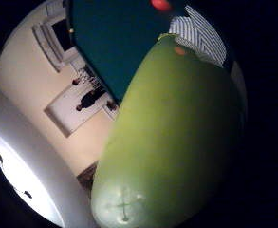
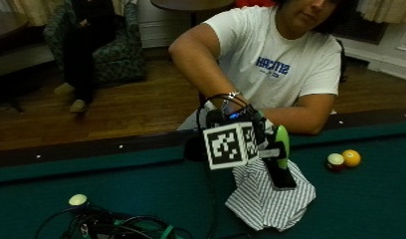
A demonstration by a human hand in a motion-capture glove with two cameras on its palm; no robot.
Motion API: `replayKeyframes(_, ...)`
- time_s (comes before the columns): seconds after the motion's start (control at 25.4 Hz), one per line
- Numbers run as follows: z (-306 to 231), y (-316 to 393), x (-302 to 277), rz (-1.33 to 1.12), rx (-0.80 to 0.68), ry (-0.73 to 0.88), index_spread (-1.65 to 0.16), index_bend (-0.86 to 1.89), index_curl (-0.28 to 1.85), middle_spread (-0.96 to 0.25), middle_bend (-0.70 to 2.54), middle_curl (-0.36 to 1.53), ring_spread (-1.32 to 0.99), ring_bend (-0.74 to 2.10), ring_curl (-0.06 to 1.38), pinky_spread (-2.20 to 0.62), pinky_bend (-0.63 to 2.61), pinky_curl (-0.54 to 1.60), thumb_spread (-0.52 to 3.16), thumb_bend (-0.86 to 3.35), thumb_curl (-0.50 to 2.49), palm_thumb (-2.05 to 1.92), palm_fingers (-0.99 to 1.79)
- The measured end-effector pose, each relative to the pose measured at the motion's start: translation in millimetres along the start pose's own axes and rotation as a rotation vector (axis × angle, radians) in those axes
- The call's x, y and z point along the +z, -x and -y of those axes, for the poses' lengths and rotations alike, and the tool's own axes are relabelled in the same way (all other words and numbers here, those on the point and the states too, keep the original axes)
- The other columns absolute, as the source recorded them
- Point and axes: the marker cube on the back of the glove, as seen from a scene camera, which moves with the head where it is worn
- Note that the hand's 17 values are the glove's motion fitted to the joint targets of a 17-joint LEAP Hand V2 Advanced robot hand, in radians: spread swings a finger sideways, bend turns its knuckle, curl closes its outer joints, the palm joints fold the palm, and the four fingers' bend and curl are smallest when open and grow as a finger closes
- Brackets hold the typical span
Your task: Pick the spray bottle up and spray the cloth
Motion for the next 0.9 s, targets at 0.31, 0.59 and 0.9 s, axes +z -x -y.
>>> replayKeyframes(0.31,53,-32,53,-0.140,0.181,0.165,-0.25,0.37,0.59,-0.15,0.76,0.58,-0.20,0.78,0.50,-0.28,0.48,0.44,0.42,-0.02,0.77,0.96,1.37)
replayKeyframes(0.59,84,-60,83,-0.226,0.286,0.232,-0.25,0.36,0.60,-0.15,0.76,0.57,-0.20,0.77,0.50,-0.28,0.48,0.44,0.43,-0.02,0.78,0.96,1.37)
replayKeyframes(0.9,94,-70,87,-0.232,0.312,0.253,-0.25,0.34,0.61,-0.15,0.77,0.57,-0.20,0.77,0.50,-0.27,0.48,0.44,0.44,-0.02,0.80,0.96,1.37)
